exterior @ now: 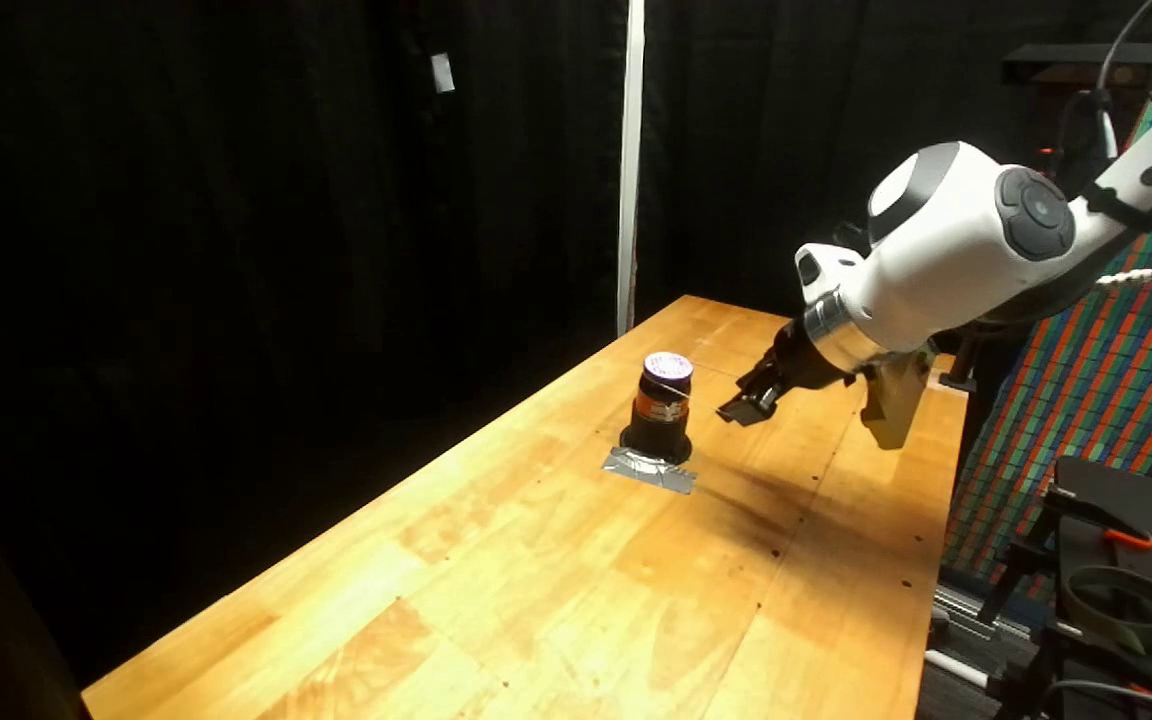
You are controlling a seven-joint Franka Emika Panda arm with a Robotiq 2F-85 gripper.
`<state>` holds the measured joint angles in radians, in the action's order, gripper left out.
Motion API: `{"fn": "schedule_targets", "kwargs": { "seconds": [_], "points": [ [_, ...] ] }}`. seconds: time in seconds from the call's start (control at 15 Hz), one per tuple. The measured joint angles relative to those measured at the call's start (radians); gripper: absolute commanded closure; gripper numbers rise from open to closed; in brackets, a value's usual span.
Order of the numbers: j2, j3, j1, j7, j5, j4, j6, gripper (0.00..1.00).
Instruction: Put the rubber band around the base of the cup
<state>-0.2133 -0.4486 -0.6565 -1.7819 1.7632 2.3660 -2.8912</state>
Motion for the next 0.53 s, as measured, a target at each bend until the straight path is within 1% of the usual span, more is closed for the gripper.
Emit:
{"fn": "schedule_targets", "kwargs": {
  "seconds": [0.07, 0.33, 0.4, 0.47, 0.53],
  "points": [
    [0.000, 0.005, -0.001, -0.077, 0.068, 0.001, 0.009, 0.82],
    [0.000, 0.047, -0.001, -0.381, 0.317, 0.018, 0.081, 0.90],
    [0.000, 0.061, -0.001, -0.457, 0.377, 0.028, 0.111, 0.86],
    [0.001, 0.079, -0.001, -0.533, 0.434, 0.042, 0.151, 0.87],
    [0.000, 0.097, -0.002, -0.610, 0.490, 0.059, 0.199, 0.86]
  ]
}}
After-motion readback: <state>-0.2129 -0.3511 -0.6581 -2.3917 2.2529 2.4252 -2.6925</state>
